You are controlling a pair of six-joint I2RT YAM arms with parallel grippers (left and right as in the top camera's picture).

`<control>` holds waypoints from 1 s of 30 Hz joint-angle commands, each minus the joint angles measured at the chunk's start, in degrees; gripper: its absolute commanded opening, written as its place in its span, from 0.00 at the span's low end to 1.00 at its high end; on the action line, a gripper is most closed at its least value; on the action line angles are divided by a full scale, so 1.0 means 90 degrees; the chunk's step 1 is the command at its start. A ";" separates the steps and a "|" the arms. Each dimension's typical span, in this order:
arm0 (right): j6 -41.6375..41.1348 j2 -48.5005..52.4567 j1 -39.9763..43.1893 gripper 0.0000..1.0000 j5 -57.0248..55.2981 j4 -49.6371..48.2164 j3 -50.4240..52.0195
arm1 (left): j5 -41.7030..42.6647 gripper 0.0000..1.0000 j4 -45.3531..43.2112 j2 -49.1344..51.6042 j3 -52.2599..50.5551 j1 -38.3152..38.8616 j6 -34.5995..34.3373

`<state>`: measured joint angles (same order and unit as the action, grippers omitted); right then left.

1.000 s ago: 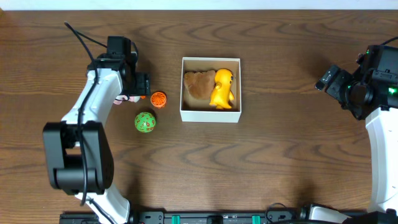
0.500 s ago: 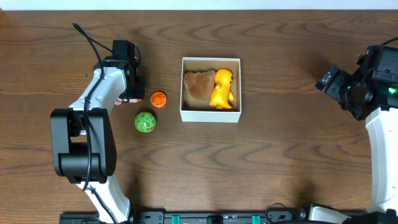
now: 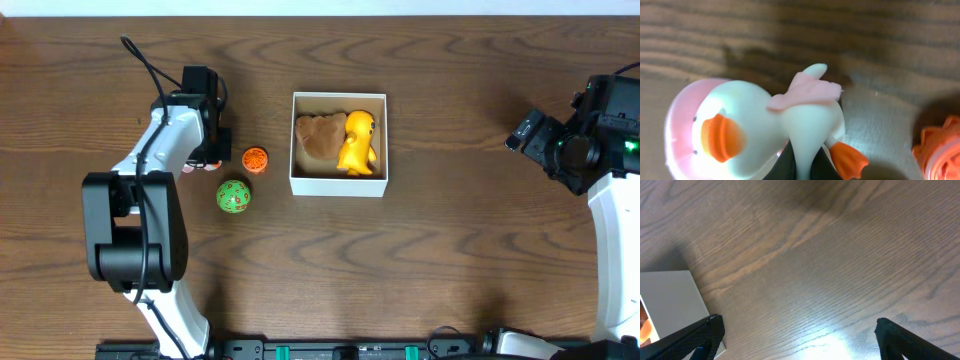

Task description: Pack container

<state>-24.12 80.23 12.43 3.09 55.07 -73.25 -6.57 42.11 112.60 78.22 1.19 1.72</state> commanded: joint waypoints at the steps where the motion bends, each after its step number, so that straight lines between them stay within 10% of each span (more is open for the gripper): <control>1: -0.0078 0.0017 0.0029 0.99 0.0046 0.0010 -0.0002 | -0.0209 0.06 0.0483 -0.0595 0.0345 0.0070 0.0019; 14: -0.0078 0.0017 0.0029 0.99 0.0095 0.0024 -0.0002 | -0.0177 0.06 0.1647 -0.2795 0.0636 0.2050 -0.1241; 30: -0.0075 0.0017 0.0027 0.99 0.0165 0.0056 -0.0002 | -0.0187 0.06 0.0508 -0.1525 0.0634 0.3912 -0.1489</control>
<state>-24.12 80.23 12.43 4.12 55.48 -73.25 -7.70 47.13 95.46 83.44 36.67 -10.74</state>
